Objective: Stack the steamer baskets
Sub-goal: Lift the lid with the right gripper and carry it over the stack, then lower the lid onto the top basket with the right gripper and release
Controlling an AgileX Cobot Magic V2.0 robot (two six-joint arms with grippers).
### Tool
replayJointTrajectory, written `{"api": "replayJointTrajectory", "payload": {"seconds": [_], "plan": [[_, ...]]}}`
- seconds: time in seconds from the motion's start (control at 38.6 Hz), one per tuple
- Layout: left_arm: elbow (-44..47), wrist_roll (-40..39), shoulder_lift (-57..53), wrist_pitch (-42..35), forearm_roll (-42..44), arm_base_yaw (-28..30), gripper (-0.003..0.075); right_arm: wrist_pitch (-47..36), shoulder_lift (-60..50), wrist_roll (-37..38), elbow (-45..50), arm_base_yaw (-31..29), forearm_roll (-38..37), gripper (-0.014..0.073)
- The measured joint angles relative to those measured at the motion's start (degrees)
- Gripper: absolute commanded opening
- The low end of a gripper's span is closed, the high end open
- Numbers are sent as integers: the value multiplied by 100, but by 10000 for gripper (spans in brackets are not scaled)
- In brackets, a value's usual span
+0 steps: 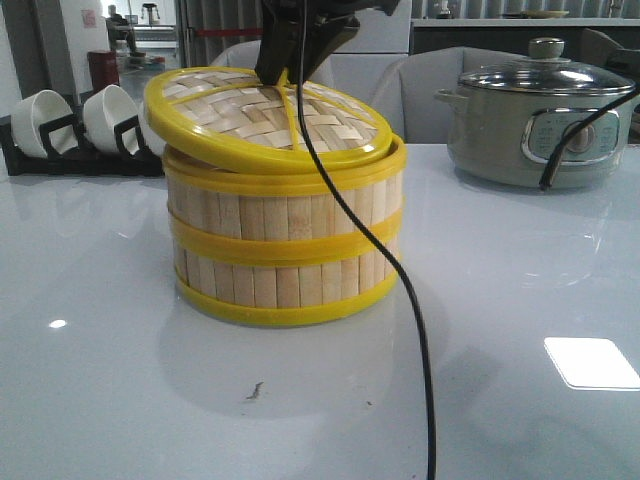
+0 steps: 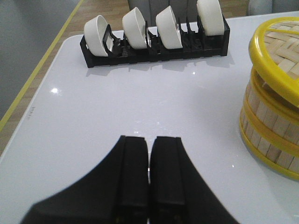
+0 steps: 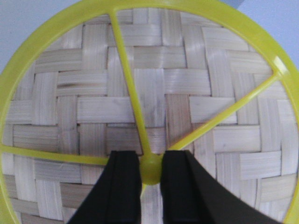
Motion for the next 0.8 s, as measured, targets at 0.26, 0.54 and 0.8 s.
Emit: {"api": "replayJointTrajectory", "payload": {"seconds": [0.26, 0.54, 0.8], "plan": [[0, 0, 0, 0, 0, 0, 87, 74, -36, 10, 0, 0, -41, 51], [0, 0, 0, 0, 0, 0, 87, 177, -125, 10, 0, 0, -74, 51], [0, 0, 0, 0, 0, 0, 87, 188, -125, 10, 0, 0, -85, 51]]}}
